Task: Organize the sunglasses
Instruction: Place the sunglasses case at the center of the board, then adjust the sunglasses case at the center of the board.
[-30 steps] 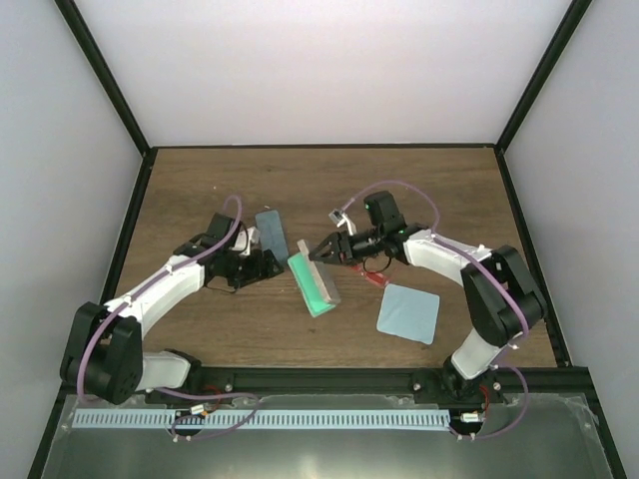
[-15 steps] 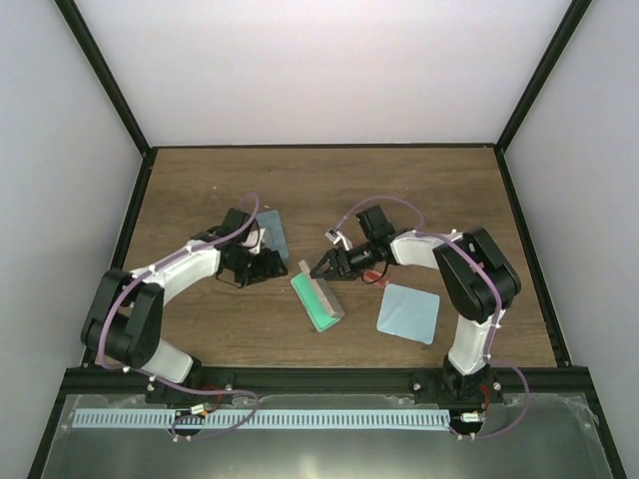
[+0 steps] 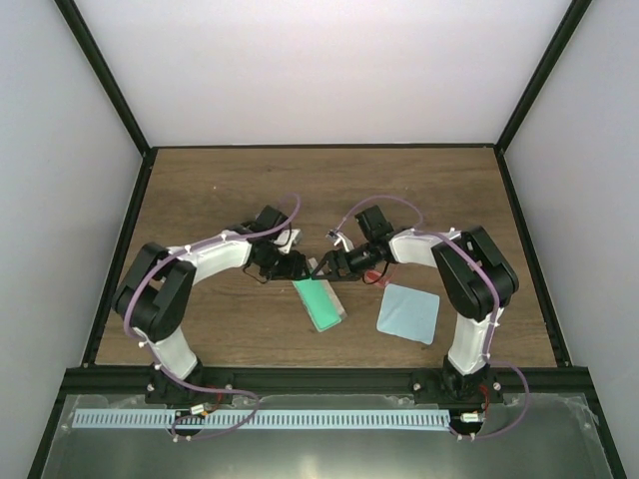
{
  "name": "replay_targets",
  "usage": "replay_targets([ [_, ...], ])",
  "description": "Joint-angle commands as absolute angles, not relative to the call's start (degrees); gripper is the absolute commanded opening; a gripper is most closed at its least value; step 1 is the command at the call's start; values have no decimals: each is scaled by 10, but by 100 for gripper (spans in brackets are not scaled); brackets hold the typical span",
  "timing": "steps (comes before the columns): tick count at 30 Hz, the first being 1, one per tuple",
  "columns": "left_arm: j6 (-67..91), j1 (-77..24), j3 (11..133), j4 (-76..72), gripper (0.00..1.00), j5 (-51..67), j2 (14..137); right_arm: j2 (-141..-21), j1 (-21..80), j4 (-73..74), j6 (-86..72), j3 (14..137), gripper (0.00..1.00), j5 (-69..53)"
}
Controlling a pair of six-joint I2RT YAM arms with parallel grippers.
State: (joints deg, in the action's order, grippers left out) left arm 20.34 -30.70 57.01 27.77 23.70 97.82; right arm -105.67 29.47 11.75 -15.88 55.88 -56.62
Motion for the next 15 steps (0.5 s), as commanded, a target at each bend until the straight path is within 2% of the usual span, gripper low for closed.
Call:
replay_targets([
  [1,170,-315,578,266,54,217,998,-1065,297,133,-145,594,86,-561],
  [4,157,-315,591,270,47,200,1012,-1064,298,150,-137,608,86,-550],
  [9,146,-315,608,271,42,182,1039,-1061,297,193,-119,632,86,-507],
  [15,150,-316,621,271,20,194,1062,-1045,297,242,-122,646,85,-416],
])
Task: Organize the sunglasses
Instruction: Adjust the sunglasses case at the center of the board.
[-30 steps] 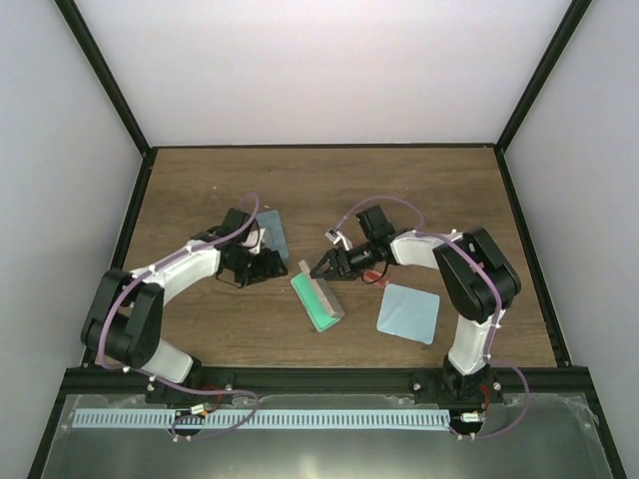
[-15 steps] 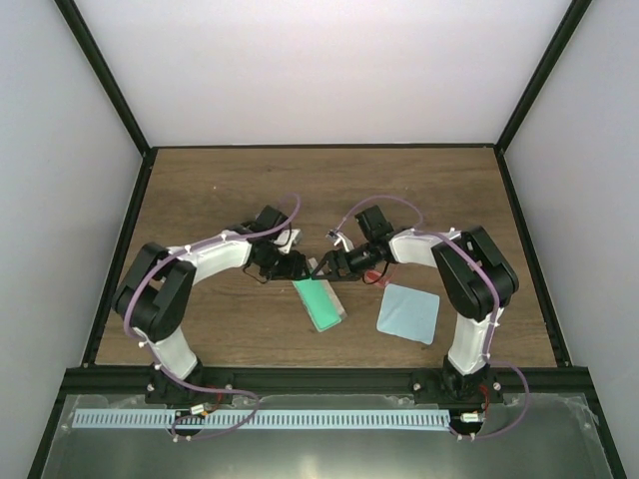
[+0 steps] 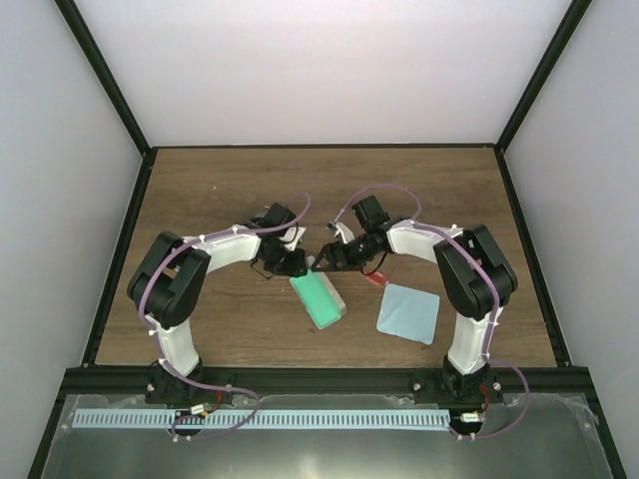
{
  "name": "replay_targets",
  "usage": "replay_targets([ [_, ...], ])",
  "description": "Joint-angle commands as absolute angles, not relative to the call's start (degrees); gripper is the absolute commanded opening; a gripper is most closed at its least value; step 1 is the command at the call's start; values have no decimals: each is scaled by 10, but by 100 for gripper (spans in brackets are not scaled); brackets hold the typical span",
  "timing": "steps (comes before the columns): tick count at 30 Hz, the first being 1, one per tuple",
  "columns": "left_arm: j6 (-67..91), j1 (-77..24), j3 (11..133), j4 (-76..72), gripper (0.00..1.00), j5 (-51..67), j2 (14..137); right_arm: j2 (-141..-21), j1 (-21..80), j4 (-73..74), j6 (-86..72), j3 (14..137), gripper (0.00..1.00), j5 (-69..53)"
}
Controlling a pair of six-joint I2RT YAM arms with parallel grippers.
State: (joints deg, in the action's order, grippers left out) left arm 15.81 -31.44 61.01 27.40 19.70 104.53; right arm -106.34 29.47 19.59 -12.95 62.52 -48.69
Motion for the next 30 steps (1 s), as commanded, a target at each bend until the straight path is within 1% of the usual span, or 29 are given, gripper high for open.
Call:
replay_targets([
  [1,151,-315,620,274,16,194,1062,-1040,297,248,-127,647,85,-399],
  [3,155,-316,611,275,8,194,1054,-1018,297,254,-141,649,84,-363],
  [5,161,-316,592,272,4,191,1039,-1000,297,262,-157,650,84,-327],
  [12,220,-316,512,252,4,164,957,-914,297,308,-193,660,82,-175],
  [17,244,-314,492,264,4,95,921,-873,294,322,-202,660,82,-131],
  [22,290,-311,498,266,4,54,930,-868,281,342,-244,653,81,-79],
  [25,314,-311,505,257,4,38,942,-856,256,369,-290,646,78,-34],
  [27,324,-308,517,258,4,24,952,-840,236,382,-317,635,69,-11],
  [30,341,-298,532,258,4,11,966,-811,205,390,-327,614,63,-4],
])
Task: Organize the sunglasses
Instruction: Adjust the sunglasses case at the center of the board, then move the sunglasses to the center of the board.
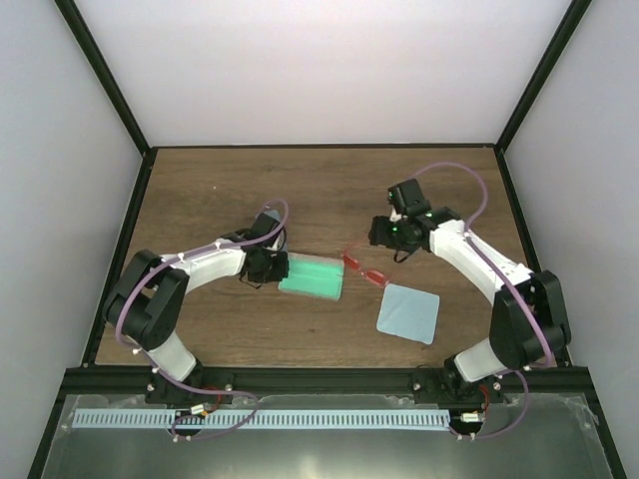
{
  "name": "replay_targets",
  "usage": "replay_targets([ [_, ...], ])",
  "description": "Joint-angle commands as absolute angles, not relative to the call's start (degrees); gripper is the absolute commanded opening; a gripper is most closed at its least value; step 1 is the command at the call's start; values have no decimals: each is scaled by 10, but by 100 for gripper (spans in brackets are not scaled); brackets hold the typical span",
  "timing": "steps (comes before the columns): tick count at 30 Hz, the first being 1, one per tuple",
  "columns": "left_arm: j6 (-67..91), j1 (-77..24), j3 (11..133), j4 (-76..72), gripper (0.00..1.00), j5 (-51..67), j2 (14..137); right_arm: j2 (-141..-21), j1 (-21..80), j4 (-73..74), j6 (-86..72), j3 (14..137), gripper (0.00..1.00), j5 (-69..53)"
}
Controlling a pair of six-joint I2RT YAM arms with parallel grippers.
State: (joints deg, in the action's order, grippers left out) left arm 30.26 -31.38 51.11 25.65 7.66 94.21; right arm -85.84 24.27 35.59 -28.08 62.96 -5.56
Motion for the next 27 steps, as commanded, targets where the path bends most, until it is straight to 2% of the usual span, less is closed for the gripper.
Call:
replay_targets([
  [1,346,-294,535,259,4,5,968,-808,194,396,-328,609,62,-5],
  [6,359,-265,538,251,4,1,971,-809,158,411,-316,594,57,-23],
  [14,344,-262,538,238,7,18,986,-817,145,392,-289,583,57,-40],
  [17,333,-263,536,230,19,32,976,-818,141,390,-286,580,57,-40],
  [19,330,-265,537,226,32,43,964,-806,135,384,-287,572,57,-40],
  [23,334,-275,543,231,45,49,932,-782,109,380,-300,549,59,-66],
  [27,342,-298,544,234,56,36,884,-742,64,365,-315,507,57,-101],
])
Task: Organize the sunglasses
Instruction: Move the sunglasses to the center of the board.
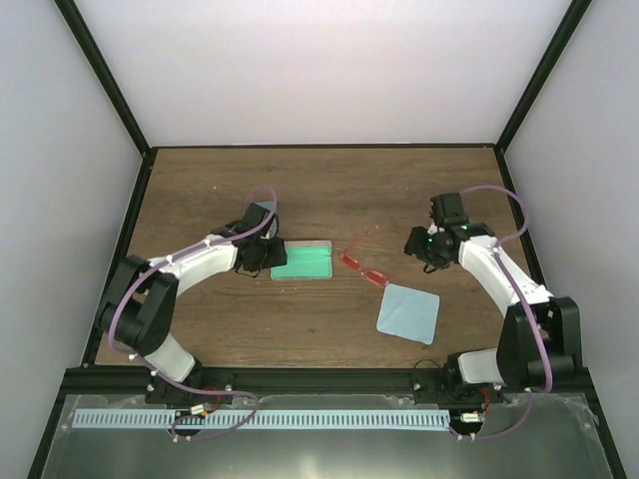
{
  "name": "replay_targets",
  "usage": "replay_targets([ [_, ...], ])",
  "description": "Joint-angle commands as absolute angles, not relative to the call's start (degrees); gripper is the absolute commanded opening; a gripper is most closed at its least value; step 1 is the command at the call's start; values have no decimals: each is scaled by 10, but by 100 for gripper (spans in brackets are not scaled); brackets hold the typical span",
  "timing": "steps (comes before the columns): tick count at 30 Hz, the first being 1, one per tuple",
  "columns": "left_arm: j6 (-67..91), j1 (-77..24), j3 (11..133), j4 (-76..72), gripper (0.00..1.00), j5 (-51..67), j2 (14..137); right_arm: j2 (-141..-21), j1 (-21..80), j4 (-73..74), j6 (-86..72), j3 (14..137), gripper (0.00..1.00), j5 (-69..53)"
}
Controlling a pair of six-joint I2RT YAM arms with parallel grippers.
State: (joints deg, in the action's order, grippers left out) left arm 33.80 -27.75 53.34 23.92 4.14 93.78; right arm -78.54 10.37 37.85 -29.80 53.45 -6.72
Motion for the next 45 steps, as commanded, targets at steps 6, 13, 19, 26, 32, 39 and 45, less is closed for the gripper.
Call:
replay_targets([
  [6,346,-325,549,236,82,25,814,-710,58,342,-303,459,41,-174],
  [13,341,-332,581,235,80,29,839,-789,78,303,-333,473,30,-170],
  [19,309,-330,638,247,79,47,879,-883,125,334,-348,560,31,-128],
  [26,271,-322,685,265,79,66,909,-927,128,378,-374,606,29,-102],
  [32,270,-309,685,279,79,76,905,-929,129,418,-359,623,37,-106],
  [39,289,-308,639,251,80,65,878,-951,131,403,-344,608,41,-89],
  [45,280,-308,680,265,80,87,913,-960,130,396,-361,607,33,-85],
])
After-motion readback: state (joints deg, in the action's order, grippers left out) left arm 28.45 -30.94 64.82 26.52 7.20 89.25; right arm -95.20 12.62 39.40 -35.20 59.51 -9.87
